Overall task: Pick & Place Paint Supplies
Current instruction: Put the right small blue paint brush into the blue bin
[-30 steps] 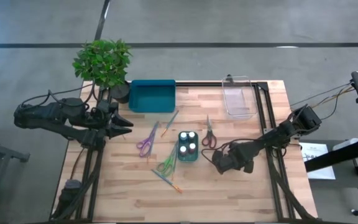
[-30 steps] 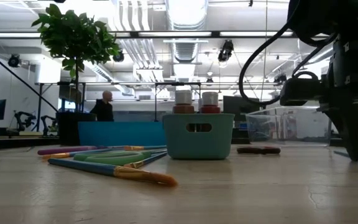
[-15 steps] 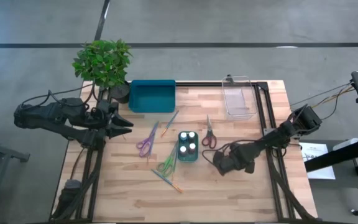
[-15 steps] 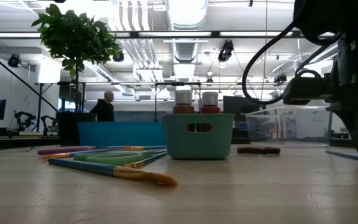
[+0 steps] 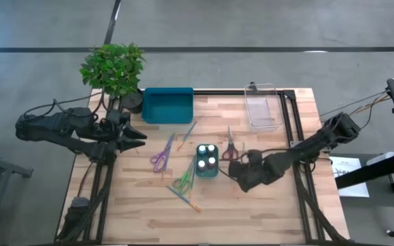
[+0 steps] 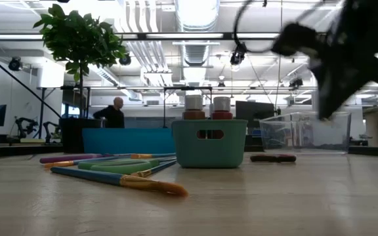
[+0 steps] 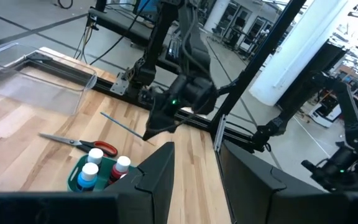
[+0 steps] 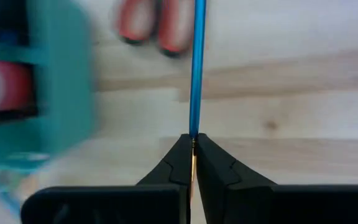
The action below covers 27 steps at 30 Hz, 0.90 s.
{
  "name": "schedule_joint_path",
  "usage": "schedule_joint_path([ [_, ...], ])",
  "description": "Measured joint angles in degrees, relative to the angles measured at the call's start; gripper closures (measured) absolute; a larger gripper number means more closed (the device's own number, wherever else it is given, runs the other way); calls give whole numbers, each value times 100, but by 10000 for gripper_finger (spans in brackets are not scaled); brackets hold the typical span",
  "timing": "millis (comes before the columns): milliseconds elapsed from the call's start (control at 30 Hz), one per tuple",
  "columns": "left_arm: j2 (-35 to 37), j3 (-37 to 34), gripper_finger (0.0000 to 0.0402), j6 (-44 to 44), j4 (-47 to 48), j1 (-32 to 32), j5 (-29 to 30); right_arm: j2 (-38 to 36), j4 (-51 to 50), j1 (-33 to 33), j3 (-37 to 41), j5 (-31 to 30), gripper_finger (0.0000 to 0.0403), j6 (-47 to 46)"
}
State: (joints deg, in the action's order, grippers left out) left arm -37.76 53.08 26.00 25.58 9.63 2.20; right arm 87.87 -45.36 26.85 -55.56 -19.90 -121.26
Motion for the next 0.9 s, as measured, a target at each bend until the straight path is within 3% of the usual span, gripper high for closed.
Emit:
schedule_joint_path([
  [233, -71, 6, 261, 280, -19, -2, -1, -67, 122, 19, -902, -330, 395, 1474],
  [433, -610, 6, 261, 494, -107, -1, -62, -69, 118, 7, -1840, -593, 395, 2605],
  [700, -1509, 6, 261, 985, -1302, -164, -120, 33, 135, -107, -2877, -1221, 395, 3577],
  [900, -1958, 6, 261, 1361, -1991, -337, -475, 51, 160, -98, -3388, -1603, 395, 3975],
])
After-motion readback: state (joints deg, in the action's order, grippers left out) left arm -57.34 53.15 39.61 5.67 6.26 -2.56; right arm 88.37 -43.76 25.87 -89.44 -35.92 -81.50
